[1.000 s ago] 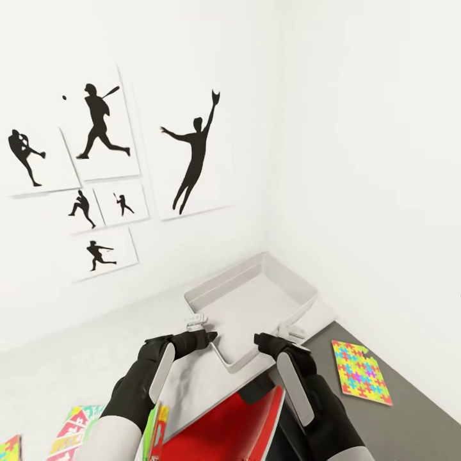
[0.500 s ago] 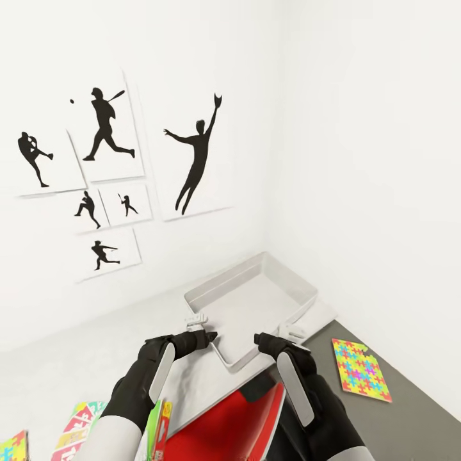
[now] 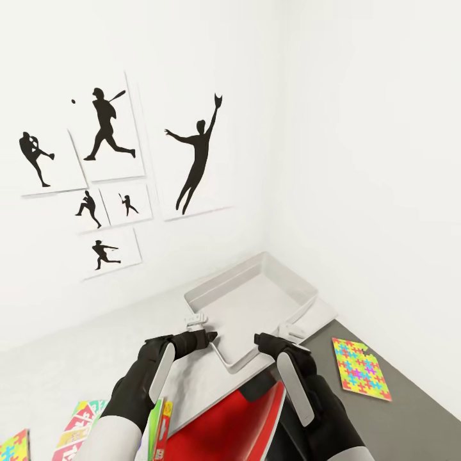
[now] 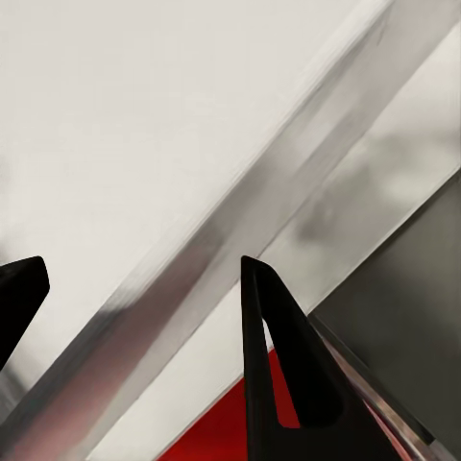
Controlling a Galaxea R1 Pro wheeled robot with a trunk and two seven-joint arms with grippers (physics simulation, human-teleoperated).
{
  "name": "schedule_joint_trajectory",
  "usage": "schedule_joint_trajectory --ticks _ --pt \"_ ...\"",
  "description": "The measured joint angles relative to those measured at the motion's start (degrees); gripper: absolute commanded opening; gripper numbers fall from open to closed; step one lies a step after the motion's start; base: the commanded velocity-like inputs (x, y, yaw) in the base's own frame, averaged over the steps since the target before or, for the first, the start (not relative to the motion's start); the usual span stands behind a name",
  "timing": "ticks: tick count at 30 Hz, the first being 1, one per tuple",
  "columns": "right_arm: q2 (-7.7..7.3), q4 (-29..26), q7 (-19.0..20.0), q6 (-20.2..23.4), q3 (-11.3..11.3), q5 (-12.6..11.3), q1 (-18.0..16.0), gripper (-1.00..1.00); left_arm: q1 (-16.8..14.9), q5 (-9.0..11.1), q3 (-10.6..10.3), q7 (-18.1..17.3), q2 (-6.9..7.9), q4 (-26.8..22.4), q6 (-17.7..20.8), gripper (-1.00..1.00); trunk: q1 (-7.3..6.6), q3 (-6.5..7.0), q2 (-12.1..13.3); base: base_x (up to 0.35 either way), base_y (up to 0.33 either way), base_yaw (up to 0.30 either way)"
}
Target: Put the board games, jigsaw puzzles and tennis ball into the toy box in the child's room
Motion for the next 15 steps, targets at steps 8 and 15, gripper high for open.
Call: schedule_joint_trajectory --ticks 8,15 --pt "0.00 -0.3 0.0 0.3 0.0 0.2 0.0 -1.00 0.0 0.1 0.1 -0.2 -0.01 0.0 0.0 -1.00 0.00 0.00 0.0 -0.002 0.000 0.000" --pt "0.00 -0.3 0.0 0.4 0.0 0.3 0.0 -1.00 0.0 0.1 0.1 -0.2 -0.02 0.0 0.0 -1.00 0.02 0.00 0.0 -0.131 0.076 0.000"
